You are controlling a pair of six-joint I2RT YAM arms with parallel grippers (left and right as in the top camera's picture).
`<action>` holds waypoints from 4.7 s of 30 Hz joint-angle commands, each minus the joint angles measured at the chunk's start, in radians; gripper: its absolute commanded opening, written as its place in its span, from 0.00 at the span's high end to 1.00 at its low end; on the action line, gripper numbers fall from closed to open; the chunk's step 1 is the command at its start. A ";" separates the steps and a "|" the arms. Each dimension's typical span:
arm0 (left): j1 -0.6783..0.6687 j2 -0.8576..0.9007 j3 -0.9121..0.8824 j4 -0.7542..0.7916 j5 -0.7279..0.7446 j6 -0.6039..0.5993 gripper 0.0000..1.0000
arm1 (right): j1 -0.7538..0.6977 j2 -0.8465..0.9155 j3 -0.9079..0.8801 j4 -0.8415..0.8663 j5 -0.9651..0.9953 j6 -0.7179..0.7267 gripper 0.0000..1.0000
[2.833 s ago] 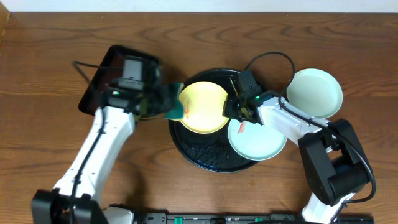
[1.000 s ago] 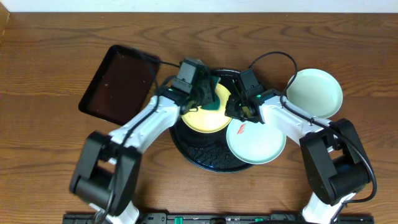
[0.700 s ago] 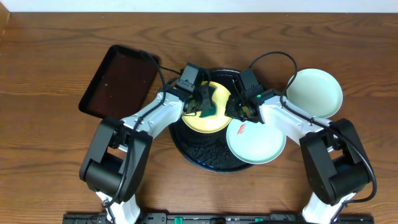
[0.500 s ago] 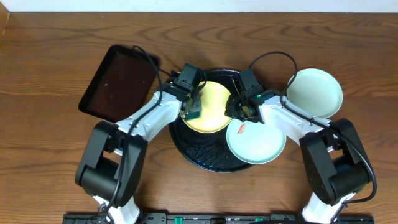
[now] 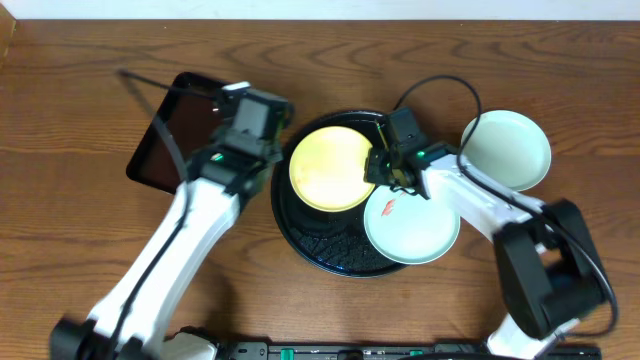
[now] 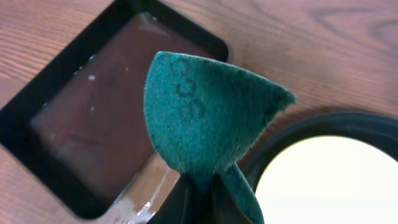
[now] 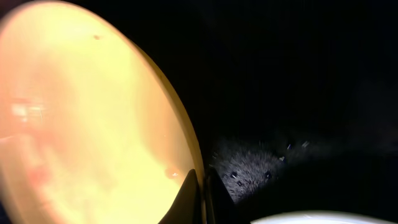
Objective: Clean dirty plates on tray and stack at the side
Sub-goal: 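Lift the sponge off the yellow plate back toward the tray, then lift the yellow plate with the right gripper and carry it right, then lower the yellow plate onto the pale green plate and open the right gripper, then grasp the red-stained pale green plate with the right gripper, pull it to rack center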
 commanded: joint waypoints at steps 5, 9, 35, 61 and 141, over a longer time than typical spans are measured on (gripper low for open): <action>0.245 -0.132 -0.002 -0.072 0.294 0.055 0.92 | 0.007 -0.281 0.008 0.011 0.158 -0.280 0.99; 0.421 -0.126 -0.002 -0.072 0.539 0.078 0.92 | 0.061 -0.374 0.008 -0.016 0.340 -0.466 0.99; 0.700 0.002 -0.006 -0.087 0.767 0.134 0.92 | 0.555 -0.422 0.007 0.327 1.276 -1.318 0.99; 0.700 0.002 -0.006 -0.102 0.767 0.152 0.92 | -0.328 -0.422 0.007 -0.162 0.256 -0.054 0.99; 0.700 0.003 -0.018 -0.098 0.767 0.152 0.92 | -0.212 -0.456 -0.467 -0.291 0.015 0.305 0.78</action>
